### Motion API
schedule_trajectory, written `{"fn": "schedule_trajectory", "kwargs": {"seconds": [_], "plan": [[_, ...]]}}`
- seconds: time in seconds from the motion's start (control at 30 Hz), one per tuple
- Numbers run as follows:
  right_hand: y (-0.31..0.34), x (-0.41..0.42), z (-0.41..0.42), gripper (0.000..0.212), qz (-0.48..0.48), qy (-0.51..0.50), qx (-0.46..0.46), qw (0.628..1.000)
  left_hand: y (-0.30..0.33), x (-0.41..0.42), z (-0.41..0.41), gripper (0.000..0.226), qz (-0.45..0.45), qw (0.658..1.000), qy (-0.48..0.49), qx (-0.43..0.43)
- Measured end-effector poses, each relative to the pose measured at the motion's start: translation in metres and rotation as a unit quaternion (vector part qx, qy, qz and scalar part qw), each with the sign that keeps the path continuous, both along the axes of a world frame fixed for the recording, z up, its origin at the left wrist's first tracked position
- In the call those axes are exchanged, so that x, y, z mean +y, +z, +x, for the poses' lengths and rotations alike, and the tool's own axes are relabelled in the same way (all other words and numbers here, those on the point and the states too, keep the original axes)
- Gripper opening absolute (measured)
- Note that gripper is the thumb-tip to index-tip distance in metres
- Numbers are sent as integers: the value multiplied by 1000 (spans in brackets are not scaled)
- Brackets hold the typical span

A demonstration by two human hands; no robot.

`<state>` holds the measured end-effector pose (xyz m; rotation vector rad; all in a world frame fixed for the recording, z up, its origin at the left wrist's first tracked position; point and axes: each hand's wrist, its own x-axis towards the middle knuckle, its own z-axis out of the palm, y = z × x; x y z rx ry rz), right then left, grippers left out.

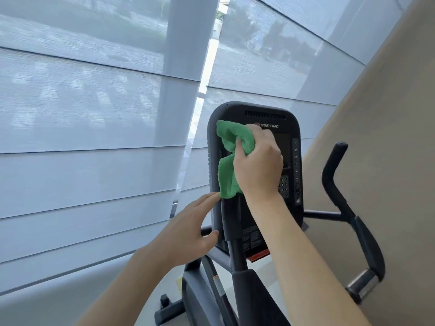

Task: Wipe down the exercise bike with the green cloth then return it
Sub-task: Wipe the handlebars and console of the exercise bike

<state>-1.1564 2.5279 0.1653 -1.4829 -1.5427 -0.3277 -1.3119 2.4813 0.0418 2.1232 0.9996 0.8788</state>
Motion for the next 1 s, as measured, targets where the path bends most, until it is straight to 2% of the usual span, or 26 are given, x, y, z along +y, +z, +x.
{"fn": "schedule_trajectory", "kwargs": {"seconds": [0.07,0.13,0.2,0.27,0.33,0.4,0.43,0.5,0.57,0.67,0.77,0.9,1.0], "plan": [[11,2,-3,25,-73,-53,-127,988,-5,0,-1,84,-13,1000,5,4],[28,4,-7,16,-151,-86,-214,961,-8,1,0,84,-19,1000,9,1],[46,7,-11,9,-218,-86,-261,936,-9,2,1,84,-25,1000,13,-4],[60,13,-10,6,-268,-46,-260,927,-10,4,1,82,-31,999,14,-7],[64,18,2,7,-285,26,-194,939,-10,4,1,81,-32,999,16,-8],[59,19,16,8,-249,105,-42,962,-10,2,2,82,-29,999,15,-9],[53,18,22,9,-213,139,66,965,-11,1,3,83,-27,999,15,-8],[35,12,26,7,-114,179,257,943,-11,-2,5,85,-27,999,16,-9],[10,3,25,7,-22,168,307,937,-11,-5,6,85,-34,999,18,-12],[-23,-14,19,33,-8,151,268,952,-11,-9,5,82,-56,998,19,-24],[-42,-28,14,64,-18,113,164,980,-9,-8,2,73,-82,996,13,-34],[-64,-45,11,81,-31,85,-19,996,-6,-7,-3,72,-109,993,-1,-48],[-67,-53,20,87,-60,83,-60,993,-7,-8,-6,71,-116,992,-10,-55]]}}
